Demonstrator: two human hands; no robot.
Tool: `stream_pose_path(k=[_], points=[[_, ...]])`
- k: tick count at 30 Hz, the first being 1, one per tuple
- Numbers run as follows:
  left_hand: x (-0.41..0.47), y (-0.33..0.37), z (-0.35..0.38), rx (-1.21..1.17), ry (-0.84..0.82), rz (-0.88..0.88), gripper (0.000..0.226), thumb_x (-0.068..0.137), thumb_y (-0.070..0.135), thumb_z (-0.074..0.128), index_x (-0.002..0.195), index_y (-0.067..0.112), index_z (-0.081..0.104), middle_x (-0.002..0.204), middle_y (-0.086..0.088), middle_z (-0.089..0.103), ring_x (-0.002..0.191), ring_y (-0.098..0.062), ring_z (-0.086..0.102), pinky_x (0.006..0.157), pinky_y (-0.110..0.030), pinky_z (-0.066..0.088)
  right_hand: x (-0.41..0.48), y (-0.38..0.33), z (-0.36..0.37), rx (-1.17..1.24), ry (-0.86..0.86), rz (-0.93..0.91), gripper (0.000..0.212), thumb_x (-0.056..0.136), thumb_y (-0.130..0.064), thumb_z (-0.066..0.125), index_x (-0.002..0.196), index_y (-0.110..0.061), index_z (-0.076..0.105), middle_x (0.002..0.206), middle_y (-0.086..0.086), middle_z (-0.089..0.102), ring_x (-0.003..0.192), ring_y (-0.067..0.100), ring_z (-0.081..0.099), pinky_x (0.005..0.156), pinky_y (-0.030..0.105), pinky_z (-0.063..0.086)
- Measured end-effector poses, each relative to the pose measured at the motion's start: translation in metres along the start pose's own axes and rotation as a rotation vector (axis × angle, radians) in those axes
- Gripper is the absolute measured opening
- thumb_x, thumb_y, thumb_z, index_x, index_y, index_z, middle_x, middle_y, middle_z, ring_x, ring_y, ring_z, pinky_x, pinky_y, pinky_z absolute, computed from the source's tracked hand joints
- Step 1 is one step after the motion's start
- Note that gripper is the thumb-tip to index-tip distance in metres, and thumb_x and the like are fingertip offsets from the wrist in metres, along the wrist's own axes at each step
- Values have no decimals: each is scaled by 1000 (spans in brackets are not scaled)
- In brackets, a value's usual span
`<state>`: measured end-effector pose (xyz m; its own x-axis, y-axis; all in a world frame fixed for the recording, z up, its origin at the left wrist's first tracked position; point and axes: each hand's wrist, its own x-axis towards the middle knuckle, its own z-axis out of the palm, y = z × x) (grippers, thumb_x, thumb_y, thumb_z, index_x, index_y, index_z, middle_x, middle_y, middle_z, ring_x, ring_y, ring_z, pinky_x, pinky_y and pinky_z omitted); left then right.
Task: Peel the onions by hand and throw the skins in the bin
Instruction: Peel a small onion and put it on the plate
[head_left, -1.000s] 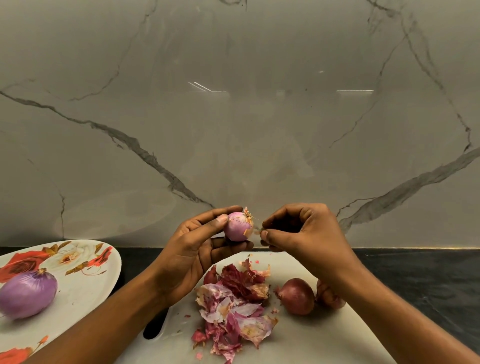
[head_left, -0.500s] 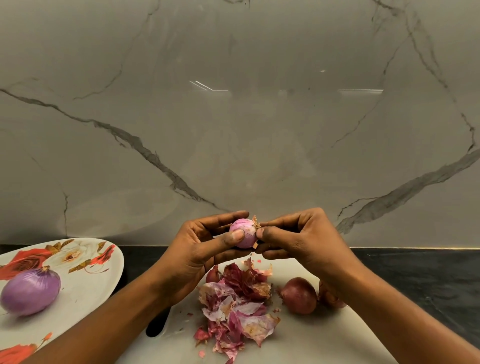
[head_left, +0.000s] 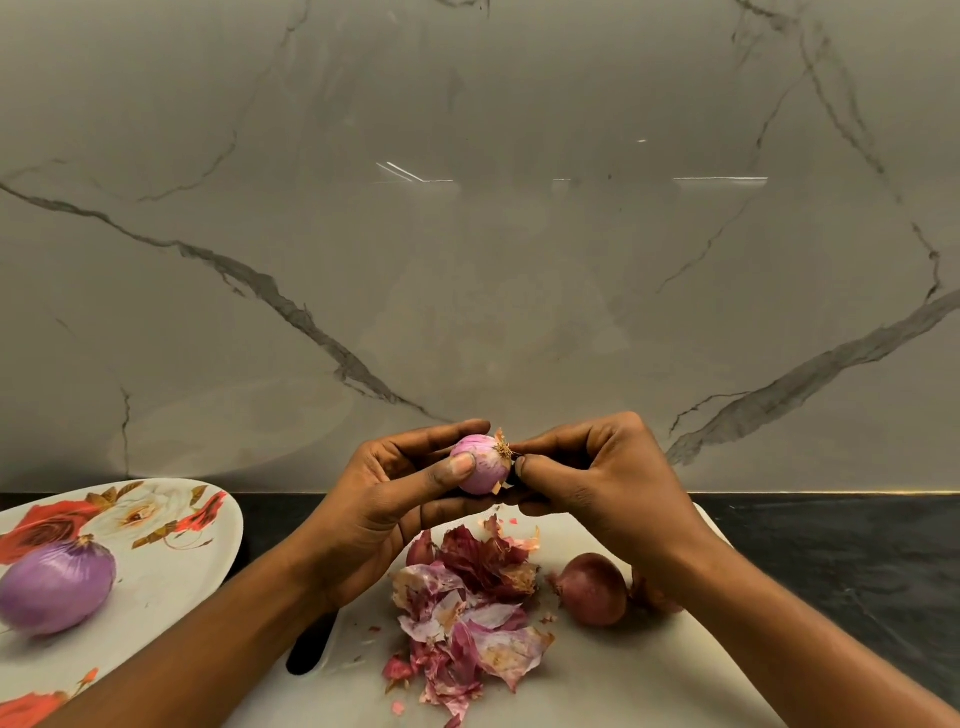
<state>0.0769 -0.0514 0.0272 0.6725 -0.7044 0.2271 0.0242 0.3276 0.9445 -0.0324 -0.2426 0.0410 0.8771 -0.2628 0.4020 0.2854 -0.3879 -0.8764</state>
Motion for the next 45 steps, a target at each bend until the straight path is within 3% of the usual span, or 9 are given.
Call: stream_pose_path(k=[5, 15, 19, 23, 28, 31, 38, 45], points=[[1, 1, 0, 28, 10, 11, 45, 83, 8, 70, 129, 6, 70, 127, -17, 74, 113, -38, 73, 85, -33, 65, 1, -2, -1, 59, -38, 17, 13, 93, -13, 77, 104, -9, 83, 86, 7, 82, 80, 23, 81, 71, 32, 66], [-1, 1, 1, 27, 1, 3, 45, 83, 9, 71, 128, 6, 70, 127, -18, 73, 114, -38, 73, 86, -36, 65, -5, 2, 2, -124, -13, -191, 19, 86, -35, 78, 102, -25, 84, 83, -6, 81, 72, 17, 78, 65, 36, 66], [-2, 3, -1, -32, -44, -19, 52, 78, 24, 90, 126, 8, 75, 131, -21, 71, 118, -41, 71, 86, -35, 65, -2, 5, 0, -174, 15, -241, 14, 93, -13, 78, 105, -17, 84, 84, -5, 81, 73, 18, 78, 65, 34, 66], [-1, 4, -3, -41, -73, -21, 72, 64, 36, 100, 126, 11, 75, 134, -20, 69, 120, -41, 69, 86, -34, 64, -1, 7, -1, -125, 40, -223, 15, 95, -8, 74, 104, -13, 84, 85, -1, 82, 75, 19, 79, 67, 35, 66], [0, 3, -1, -43, -20, -3, 45, 83, 17, 82, 127, 9, 74, 132, -20, 70, 118, -41, 71, 88, -37, 64, 0, 6, 1, -64, 24, -164, 16, 93, -21, 77, 106, -15, 84, 89, -3, 82, 80, 17, 80, 71, 36, 67], [1, 1, -1, -20, 2, 7, 46, 83, 8, 71, 129, 7, 70, 130, -19, 72, 118, -39, 71, 88, -37, 64, -1, 6, 3, -73, 20, -162, 26, 88, -31, 80, 111, -17, 83, 93, -6, 82, 84, 15, 80, 72, 35, 67], [1, 0, -1, -54, 12, 22, 41, 86, 7, 68, 127, 8, 71, 129, -19, 72, 118, -39, 71, 86, -35, 65, 2, 6, 1, -28, 55, -144, 13, 93, -11, 75, 102, -17, 83, 89, -1, 82, 82, 17, 80, 75, 34, 67], [2, 0, 0, -13, 16, 42, 44, 86, 8, 70, 130, 6, 67, 128, -17, 73, 117, -38, 72, 87, -34, 64, 1, 3, 0, -43, 57, -127, 12, 90, -18, 80, 102, -19, 84, 88, -3, 82, 83, 17, 80, 74, 34, 67]])
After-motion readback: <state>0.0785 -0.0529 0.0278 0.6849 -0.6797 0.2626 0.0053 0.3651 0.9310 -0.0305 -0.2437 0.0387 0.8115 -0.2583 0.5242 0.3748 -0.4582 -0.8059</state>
